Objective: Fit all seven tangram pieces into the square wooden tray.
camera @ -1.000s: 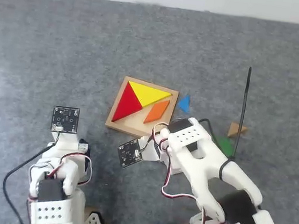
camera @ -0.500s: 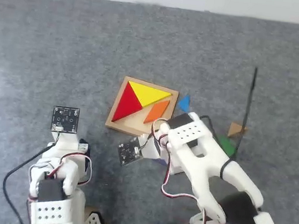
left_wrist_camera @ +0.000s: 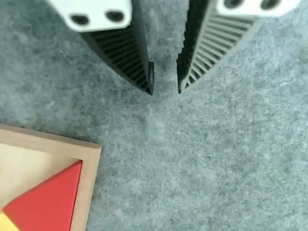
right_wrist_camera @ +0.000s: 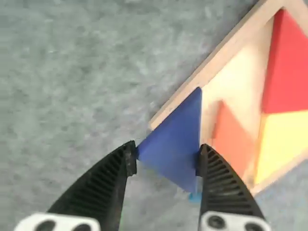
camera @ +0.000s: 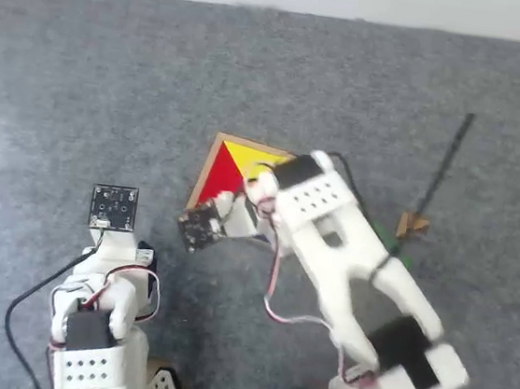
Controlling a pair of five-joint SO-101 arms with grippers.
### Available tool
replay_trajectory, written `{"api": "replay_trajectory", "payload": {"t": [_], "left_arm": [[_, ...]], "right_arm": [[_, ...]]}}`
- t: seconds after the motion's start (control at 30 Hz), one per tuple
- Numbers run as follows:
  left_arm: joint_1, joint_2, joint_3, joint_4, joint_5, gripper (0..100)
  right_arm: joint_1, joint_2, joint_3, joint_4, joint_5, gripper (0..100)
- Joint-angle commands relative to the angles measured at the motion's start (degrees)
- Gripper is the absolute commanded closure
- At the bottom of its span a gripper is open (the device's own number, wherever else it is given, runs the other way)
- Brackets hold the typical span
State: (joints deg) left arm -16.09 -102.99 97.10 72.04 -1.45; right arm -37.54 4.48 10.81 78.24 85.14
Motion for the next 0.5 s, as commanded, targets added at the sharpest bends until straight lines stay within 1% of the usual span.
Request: {"api": "replay_trajectory", "payload": {"t": [0.0,0.13,0.23,0.4,0.47], "left_arm": [[0.2,-1.1,-0.7,0.2,0.0,92],[0.2,-1.1,-0.7,0.2,0.0,92],[0.2,-1.1,-0.7,0.2,0.0,92],[0.2,-1.1,-0.7,0.2,0.0,92],[0.2,-1.1,-0.7,0.2,0.0,92]], "right_arm": [[-0.5,8.7,-11.6,2.7,3.3,84.9],[-0.6,18.4,-22.2,8.7,6.2,84.8],[-0.6,23.3,-27.0,11.7,8.1,84.4],[-0.6,25.3,-28.7,12.1,9.0,84.1],[-0.6,25.3,-28.7,12.0,9.1,80.5]]}}
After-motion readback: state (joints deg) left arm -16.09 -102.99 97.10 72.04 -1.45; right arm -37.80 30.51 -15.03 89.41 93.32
